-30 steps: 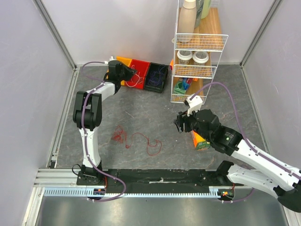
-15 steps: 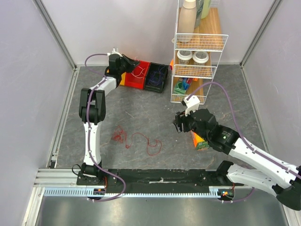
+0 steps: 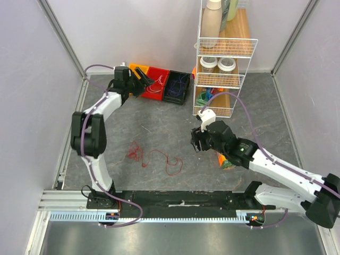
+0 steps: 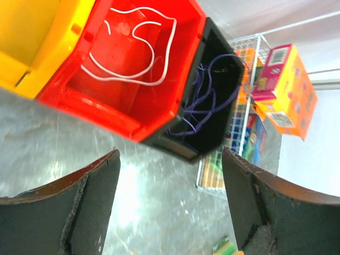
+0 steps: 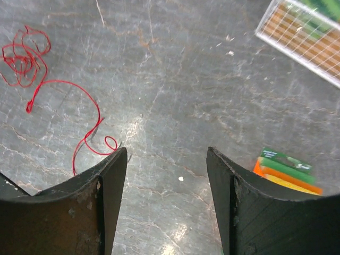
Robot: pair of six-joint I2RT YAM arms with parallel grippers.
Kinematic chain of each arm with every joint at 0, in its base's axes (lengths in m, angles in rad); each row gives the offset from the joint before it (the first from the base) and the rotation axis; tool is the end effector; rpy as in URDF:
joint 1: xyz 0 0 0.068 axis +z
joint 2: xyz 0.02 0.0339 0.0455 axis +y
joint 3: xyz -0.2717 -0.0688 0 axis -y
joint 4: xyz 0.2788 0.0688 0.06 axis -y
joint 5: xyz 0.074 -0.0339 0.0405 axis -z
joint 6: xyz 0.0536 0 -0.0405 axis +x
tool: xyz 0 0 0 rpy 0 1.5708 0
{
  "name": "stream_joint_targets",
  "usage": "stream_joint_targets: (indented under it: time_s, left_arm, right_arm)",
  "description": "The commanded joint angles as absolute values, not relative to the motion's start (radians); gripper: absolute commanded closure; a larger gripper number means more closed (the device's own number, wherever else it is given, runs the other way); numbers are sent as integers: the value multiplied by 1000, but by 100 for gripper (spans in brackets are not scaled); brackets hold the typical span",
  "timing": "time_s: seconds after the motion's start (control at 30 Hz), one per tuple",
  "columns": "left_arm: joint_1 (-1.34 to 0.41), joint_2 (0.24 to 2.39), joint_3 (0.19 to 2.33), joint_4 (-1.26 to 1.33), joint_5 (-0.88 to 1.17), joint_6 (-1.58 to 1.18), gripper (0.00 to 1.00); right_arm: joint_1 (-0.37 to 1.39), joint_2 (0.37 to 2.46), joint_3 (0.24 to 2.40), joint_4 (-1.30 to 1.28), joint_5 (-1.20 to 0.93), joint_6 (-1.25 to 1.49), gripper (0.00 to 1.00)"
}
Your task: Untangle the cables
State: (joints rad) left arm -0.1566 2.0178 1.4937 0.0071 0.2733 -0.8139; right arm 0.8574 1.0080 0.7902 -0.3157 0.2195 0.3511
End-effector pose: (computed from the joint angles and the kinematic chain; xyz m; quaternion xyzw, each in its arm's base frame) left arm 0.5094 -0.0951 0.2088 -0.2116 0.8326 -0.3365 0.3857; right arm 0.1848 0.1957 0.2774 -0.1636 0.8494 0.2017 0.4595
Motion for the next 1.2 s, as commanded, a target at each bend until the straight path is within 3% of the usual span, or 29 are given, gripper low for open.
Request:
stream_joint_targets:
  time_s: [0.0,0.23,0.33,0.47,0.57,0.63,0.7,0.77,0.8,0.97,1.03,1.1,1.17]
  left_arm:
    - [-156,1711,1340,-193,173,-719,17]
    - [-172,1125,660,-80,245,-713,25]
    - [-172,927,549,-193,255,-683,22]
    - [-173,695,427,-279,221,-729,9]
    - [-172,598,367,-328,141,-776,10]
    - [-172,584,347,-360,59,-843,25]
    - [-172,635,368,-394,25,-876,34]
    - [-173,704,382,-379,56,-873,36]
    - [-172,745,385,-359,69,-858,35]
    - [-172,863,381,-275,141,-827,23]
    - [-173,879,347,-185,172,-834,24]
    - [-173,910,322,-128,192,-844,35]
    - [-175,945,322,-115,205,-850,65]
  right_arm:
    - [868,1090,796,-285,125,393,31]
    - [1015,1282,689,-69,81,509,29]
    - [1086,1353,675,18,104,453,28]
    - [1100,1472,701,35,205,364,27]
    - [1101,1528,716,40,276,331,30]
    - [1101,1549,716,54,308,339,37]
    - [1103,1563,726,48,313,353,63]
    - [1114,1539,726,26,334,373,95]
    - [1121,1499,718,22,354,383,100]
    - [1127,1182,709,-126,452,423,100]
    - [1126,1091,721,-181,462,426,100]
    - [1126,1033,745,-221,443,428,100]
    - [1126,1005,776,-256,419,428,100]
